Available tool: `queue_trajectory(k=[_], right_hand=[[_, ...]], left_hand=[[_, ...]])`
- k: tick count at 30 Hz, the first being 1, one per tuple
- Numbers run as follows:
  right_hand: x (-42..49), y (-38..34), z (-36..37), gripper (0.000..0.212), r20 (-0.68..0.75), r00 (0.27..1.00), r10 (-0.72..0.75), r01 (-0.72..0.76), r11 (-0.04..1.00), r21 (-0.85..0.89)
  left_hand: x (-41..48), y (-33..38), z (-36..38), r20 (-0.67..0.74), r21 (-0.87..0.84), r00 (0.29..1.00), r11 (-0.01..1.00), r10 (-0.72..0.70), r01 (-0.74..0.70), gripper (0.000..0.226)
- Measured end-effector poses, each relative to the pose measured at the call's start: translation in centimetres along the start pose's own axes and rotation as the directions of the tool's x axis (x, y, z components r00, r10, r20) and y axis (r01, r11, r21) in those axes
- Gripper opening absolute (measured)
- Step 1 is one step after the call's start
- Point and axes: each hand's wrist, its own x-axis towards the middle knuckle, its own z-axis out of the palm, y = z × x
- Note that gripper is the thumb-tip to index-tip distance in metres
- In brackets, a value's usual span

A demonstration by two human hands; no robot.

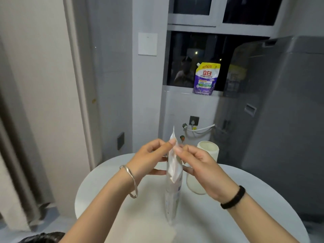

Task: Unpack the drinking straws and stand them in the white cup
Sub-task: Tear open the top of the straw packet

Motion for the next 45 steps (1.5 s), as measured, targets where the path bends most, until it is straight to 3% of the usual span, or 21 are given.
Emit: queue_trajectory(k=[2,6,10,13,17,19,21,23,25,30,34,36,38,42,45], right_hand=[[-0.7,-0.3,0.2,0.061,-0.015,1.0,0.017,-0.017,0.999,-0.035],[-1.6,-0.3,0.4,0.022,-0.046,0.998,0.047,-0.05,0.997,-0.058],[-2.0,-0.3,0.6,0.032,-0.05,0.998,0.046,-0.05,0.995,-0.082],[-2.1,-0.3,0.8,0.027,-0.037,0.998,0.057,-0.061,0.992,-0.114],[-1.9,-0.1,1.4,0.025,-0.005,0.998,0.066,-0.066,0.991,-0.118],[-1.9,0.0,1.7,0.024,0.021,0.998,0.065,-0.062,0.992,-0.112],[-2.0,0.2,1.9,0.024,0.03,0.997,0.073,-0.069,0.992,-0.109],[-2.1,0.5,2.1,0.022,0.028,0.996,0.086,-0.082,0.99,-0.119],[-2.3,0.6,2.5,0.022,0.015,0.996,0.087,-0.084,0.987,-0.137],[-1.5,-0.1,3.7,0.036,-0.038,0.998,0.053,-0.062,0.946,-0.317],[-1.3,-0.8,4.0,0.048,-0.023,1.0,0.002,-0.01,0.933,-0.359],[-1.2,-0.8,3.8,0.038,-0.023,0.999,-0.029,0.018,0.931,-0.365],[-1.1,-0.6,3.6,0.029,-0.024,0.999,-0.043,0.032,0.943,-0.333],[-0.4,0.3,3.9,0.031,-0.048,0.999,-0.017,0.011,0.994,-0.106],[0.3,0.6,3.8,0.031,-0.078,0.997,-0.002,-0.002,0.999,-0.048]], left_hand=[[-0.6,0.1,0.2,0.027,-0.007,1.0,1.0,-0.011,0.012,0.044],[-1.3,-0.3,0.6,0.0,-0.007,1.0,1.0,-0.008,0.008,0.035],[-1.6,-0.6,0.8,-0.02,-0.032,1.0,0.999,0.019,-0.02,0.029],[-1.9,-0.8,0.9,-0.051,-0.001,0.993,0.994,0.108,-0.108,0.023],[-2.3,-0.8,0.9,-0.138,0.186,0.965,0.963,0.223,-0.196,0.024],[-2.6,-0.8,0.5,-0.177,0.377,0.939,0.902,0.295,-0.212,0.027],[-3.0,-0.7,-0.1,-0.141,0.569,0.924,0.793,0.356,-0.218,0.033],[-3.1,-0.7,-0.4,-0.05,0.635,0.932,0.731,0.36,-0.249,0.038],[-3.2,-0.8,-0.5,-0.008,0.574,0.931,0.764,0.364,-0.294,0.038],[-3.5,-1.3,0.0,-0.074,0.242,0.919,0.901,0.388,-0.36,0.029],[-3.7,-1.6,0.5,-0.125,0.1,0.92,0.928,0.371,-0.36,0.025],[-3.8,-1.6,0.6,-0.133,0.054,0.922,0.932,0.364,-0.359,0.026],[-3.8,-1.5,0.7,-0.134,0.011,0.925,0.934,0.356,-0.358,0.028],[-3.4,-1.9,1.3,-0.187,-0.002,0.924,0.94,0.335,-0.341,0.027],[-3.0,-2.4,1.5,-0.242,-0.07,0.928,0.949,0.284,-0.308,0.03]])
